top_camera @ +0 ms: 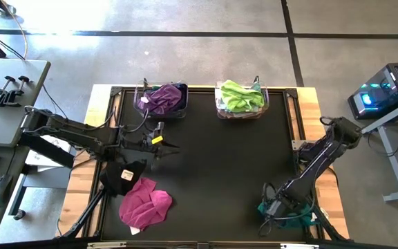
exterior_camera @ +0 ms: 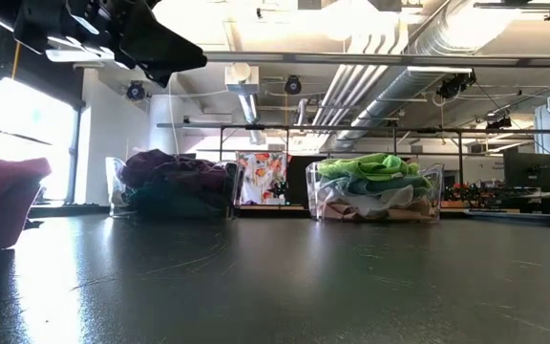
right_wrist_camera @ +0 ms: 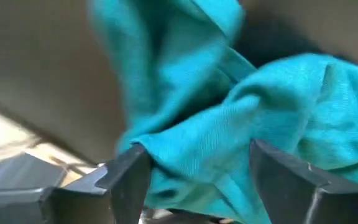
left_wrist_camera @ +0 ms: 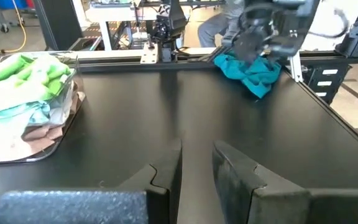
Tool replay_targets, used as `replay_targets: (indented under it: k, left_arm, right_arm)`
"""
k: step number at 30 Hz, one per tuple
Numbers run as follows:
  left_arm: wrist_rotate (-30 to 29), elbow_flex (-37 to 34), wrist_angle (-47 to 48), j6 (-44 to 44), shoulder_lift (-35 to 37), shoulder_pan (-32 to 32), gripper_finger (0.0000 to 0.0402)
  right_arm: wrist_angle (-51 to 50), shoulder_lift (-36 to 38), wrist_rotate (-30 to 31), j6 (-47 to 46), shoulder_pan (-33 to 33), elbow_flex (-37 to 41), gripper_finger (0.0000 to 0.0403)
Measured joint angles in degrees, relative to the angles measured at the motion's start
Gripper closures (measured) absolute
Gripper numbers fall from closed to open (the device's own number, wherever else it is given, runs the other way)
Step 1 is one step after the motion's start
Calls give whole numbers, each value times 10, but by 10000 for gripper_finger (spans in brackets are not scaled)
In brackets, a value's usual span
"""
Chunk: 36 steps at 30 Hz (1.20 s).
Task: Sort towels by color in basket
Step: Put the green kitchen towel into the left transparent bin
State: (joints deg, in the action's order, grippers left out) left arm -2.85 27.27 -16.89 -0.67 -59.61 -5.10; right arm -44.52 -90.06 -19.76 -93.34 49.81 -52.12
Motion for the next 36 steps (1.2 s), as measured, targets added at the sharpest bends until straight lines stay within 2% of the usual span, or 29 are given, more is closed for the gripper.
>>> replay_targets:
  k: [3, 8, 11, 13, 16, 17, 20, 23, 27, 28, 30, 33, 36]
  left_arm:
    - [0, 0, -1, 0, 0, 0, 328]
    - [-9, 0, -11, -4, 0, 0, 328]
    - [-10, 0, -11, -4, 0, -3, 328]
    - [-10, 0, -15, -11, -1, -5, 328]
    - [-11, 0, -40, -25, -4, -14, 328]
    - [-11, 0, -55, -31, -6, -18, 328]
    - [-11, 0, -110, -62, -22, -34, 328]
    - [-11, 0, -197, -94, -59, -54, 328]
    - [-11, 0, -350, -140, -139, -79, 328]
    - [-11, 0, -393, -151, -162, -85, 328]
    - [-10, 0, -469, -177, -201, -95, 328]
    - [-6, 6, -536, -229, -250, -106, 328]
    - [24, 23, -533, -289, -285, -112, 328]
  right_arm:
    - [31, 0, -29, -17, 1, 47, 156]
    - [158, 4, 30, -7, 9, 109, 220]
    - [177, 4, 73, -7, 10, 120, 278]
    - [191, 4, 168, -1, 8, 118, 321]
    - [201, 0, 357, 37, 0, 104, 381]
    - [201, -2, 417, 58, -3, 100, 390]
    - [238, -2, 585, 120, -21, 83, 384]
    - [302, -2, 722, 200, -38, 84, 379]
    - [472, -2, 829, 387, -68, 99, 395]
    - [511, -2, 844, 428, -76, 103, 396]
    - [569, 0, 838, 491, -98, 108, 394]
    - [617, 6, 770, 522, -137, 109, 393]
    - [677, 8, 690, 520, -183, 109, 396]
